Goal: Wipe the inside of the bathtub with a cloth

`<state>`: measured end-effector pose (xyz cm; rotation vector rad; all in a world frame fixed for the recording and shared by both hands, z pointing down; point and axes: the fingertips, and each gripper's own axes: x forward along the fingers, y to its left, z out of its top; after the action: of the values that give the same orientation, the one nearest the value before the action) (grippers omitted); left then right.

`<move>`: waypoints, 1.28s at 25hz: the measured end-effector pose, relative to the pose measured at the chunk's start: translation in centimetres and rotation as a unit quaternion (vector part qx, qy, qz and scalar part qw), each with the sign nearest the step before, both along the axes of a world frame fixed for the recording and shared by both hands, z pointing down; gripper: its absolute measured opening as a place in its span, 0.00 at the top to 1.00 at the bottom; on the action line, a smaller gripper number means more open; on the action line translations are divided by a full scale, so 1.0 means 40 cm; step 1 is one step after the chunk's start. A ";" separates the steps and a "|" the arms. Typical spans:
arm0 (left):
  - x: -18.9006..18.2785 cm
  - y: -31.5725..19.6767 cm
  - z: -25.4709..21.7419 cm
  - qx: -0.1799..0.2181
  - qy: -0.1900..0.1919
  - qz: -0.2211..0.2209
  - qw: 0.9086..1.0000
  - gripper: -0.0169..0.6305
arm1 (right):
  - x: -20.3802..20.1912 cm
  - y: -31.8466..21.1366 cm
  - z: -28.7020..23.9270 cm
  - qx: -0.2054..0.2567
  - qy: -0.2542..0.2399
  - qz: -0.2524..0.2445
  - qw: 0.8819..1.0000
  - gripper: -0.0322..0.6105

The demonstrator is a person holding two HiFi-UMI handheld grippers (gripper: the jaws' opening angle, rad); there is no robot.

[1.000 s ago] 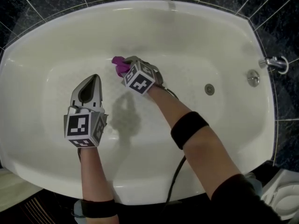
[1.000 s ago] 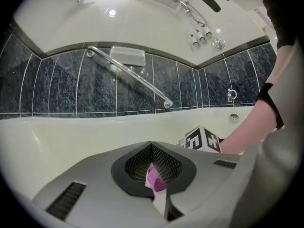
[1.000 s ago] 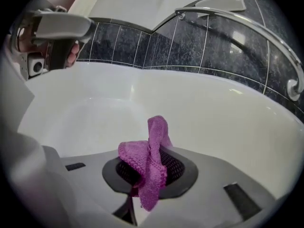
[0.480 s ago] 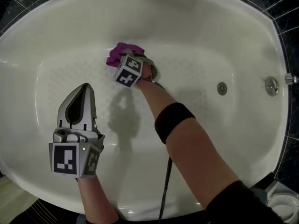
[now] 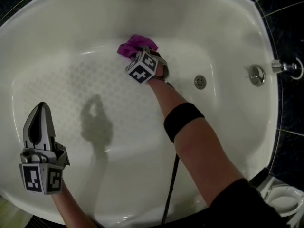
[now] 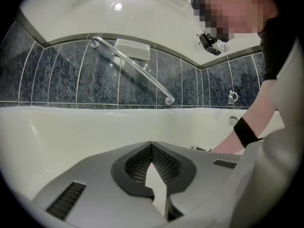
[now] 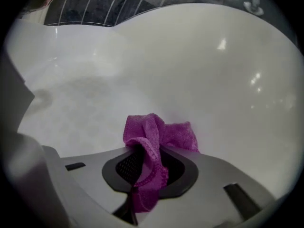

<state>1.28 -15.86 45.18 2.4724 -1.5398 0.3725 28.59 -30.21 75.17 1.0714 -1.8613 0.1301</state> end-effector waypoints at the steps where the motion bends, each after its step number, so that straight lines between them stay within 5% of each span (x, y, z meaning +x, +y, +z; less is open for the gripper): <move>1: 0.005 0.003 -0.003 0.000 0.000 0.001 1.000 0.97 | 0.075 0.002 -0.002 0.000 0.006 0.017 1.000 0.81; 11: 0.034 0.010 -0.011 -0.001 -0.014 0.022 1.000 0.97 | 0.606 0.112 0.010 -0.015 0.047 0.161 0.986 0.81; 19: 0.039 0.005 -0.026 0.013 -0.020 0.025 0.999 0.97 | 0.718 0.156 0.026 -0.026 0.051 0.231 0.971 0.81; 22: 0.044 0.003 -0.027 0.019 -0.020 0.027 0.999 0.97 | 0.593 0.111 -0.027 0.020 0.064 0.176 0.982 0.81; 26: 0.056 -0.001 -0.024 0.018 -0.028 0.031 0.999 0.97 | 0.190 0.046 -0.113 0.077 0.027 0.011 0.997 0.81; 32: 0.036 -0.007 -0.020 0.016 -0.029 0.012 0.999 0.97 | -0.392 0.046 -0.188 0.092 -0.039 -0.173 0.980 0.81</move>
<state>2.72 -16.12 44.37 2.5274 -1.5520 0.4309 12.92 -28.36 67.66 0.8555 -2.1327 -0.2103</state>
